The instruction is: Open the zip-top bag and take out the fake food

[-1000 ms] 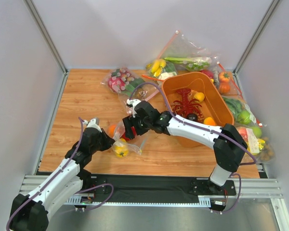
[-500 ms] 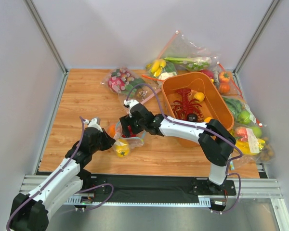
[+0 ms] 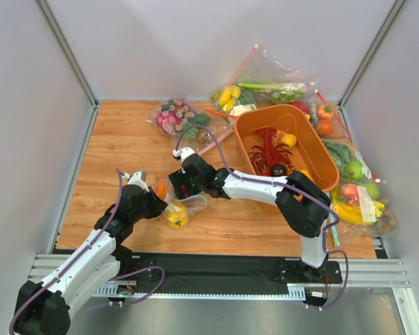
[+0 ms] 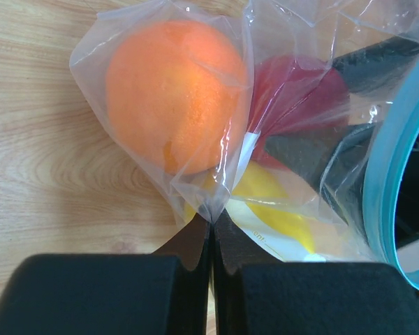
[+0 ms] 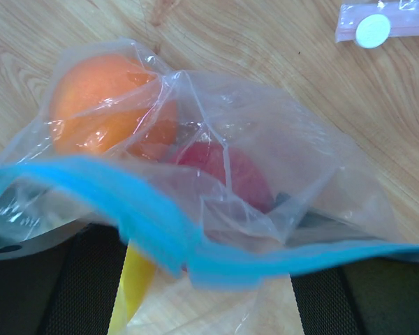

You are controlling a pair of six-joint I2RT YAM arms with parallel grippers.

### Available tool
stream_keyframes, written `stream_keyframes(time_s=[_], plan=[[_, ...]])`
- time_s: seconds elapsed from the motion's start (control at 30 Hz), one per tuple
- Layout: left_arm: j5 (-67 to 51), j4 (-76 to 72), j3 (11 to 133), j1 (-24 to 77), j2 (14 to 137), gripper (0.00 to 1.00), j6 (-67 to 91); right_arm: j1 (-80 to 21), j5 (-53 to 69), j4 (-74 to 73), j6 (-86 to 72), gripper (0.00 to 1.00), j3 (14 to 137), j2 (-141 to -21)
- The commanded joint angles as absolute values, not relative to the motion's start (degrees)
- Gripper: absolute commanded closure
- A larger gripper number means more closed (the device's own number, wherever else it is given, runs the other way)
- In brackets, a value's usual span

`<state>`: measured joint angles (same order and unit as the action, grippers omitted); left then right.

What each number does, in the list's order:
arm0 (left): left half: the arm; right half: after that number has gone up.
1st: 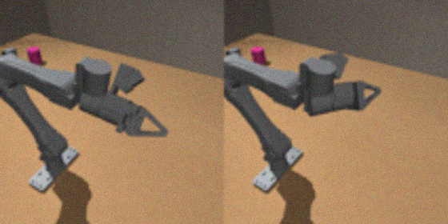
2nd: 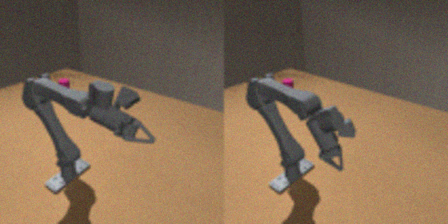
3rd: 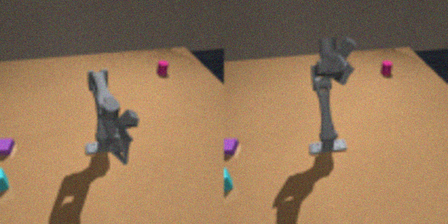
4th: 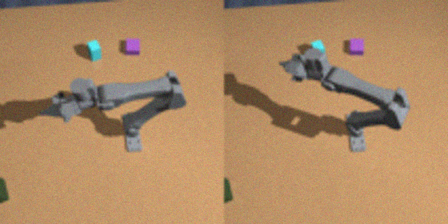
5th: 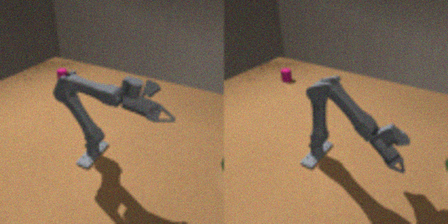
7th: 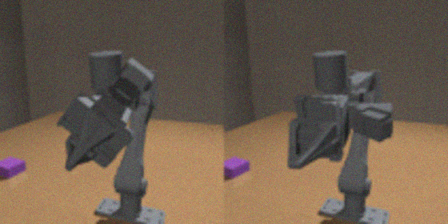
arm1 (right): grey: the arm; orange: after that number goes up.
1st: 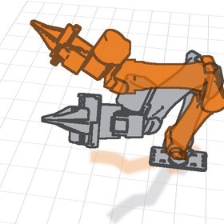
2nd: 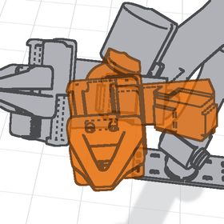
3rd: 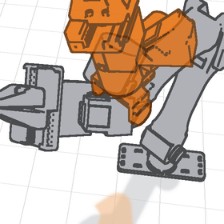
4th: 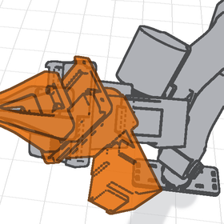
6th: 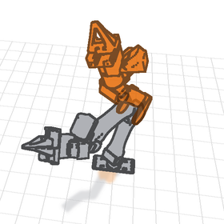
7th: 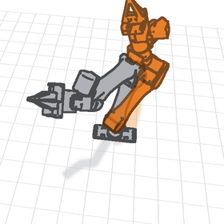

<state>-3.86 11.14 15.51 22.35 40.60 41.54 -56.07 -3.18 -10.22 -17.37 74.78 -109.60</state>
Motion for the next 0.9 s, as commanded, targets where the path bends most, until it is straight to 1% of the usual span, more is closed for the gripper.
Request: stream_keyframes(time_s=[0.0,0.27,0.3,0.33,0.37,0.4,0.47,0.5,0.57,0.6,0.7,0.87], plan=[[-4.9,11.5,17.2,22.1,40.0,1.00,40.1,-57.2,-5.6,-9.5,-16.0,0.17,77.3,-111.9],[-4.9,11.5,17.1,22.1,40.1,1.00,40.0,-57.5,-6.2,-10.5,-16.5,0.15,75.9,-113.5],[-5.0,11.5,17.1,22.1,40.1,1.00,40.0,-57.7,-6.2,-10.0,-16.4,0.18,75.4,-113.6],[-4.9,11.5,17.1,22.1,40.1,1.00,39.9,-57.7,-6.1,-9.3,-16.6,0.23,75.3,-113.9],[-4.9,11.6,17.1,22.1,40.1,1.00,39.9,-57.7,-6.2,-9.3,-16.7,0.30,75.4,-114.2],[-4.9,11.7,17.2,22.1,40.0,1.00,39.9,-57.7,-6.3,-9.1,-16.8,0.43,75.5,-114.3],[-4.9,12.0,17.2,22.1,39.9,1.00,39.8,-57.7,-6.8,-9.5,-16.9,0.53,75.8,-114.1],[-4.7,12.2,17.3,22.1,39.9,1.00,39.8,-57.7,-6.8,-9.5,-16.8,0.61,75.8,-113.8],[-4.4,12.7,17.2,22.1,39.9,1.00,40.1,-57.7,-6.9,-10.4,-15.7,0.67,75.6,-111.9],[-4.0,12.7,17.1,22.0,40.0,1.00,40.2,-57.6,-6.9,-10.6,-15.6,0.72,75.4,-111.1],[-3.8,12.5,17.1,22.0,40.6,1.00,40.5,-57.4,-6.2,-11.5,-15.4,0.77,74.3,-107.1],[-3.7,12.0,17.0,21.9,42.5,1.00,41.0,-57.2,-3.3,-12.3,-17.7,0.80,71.4,-99.9]])
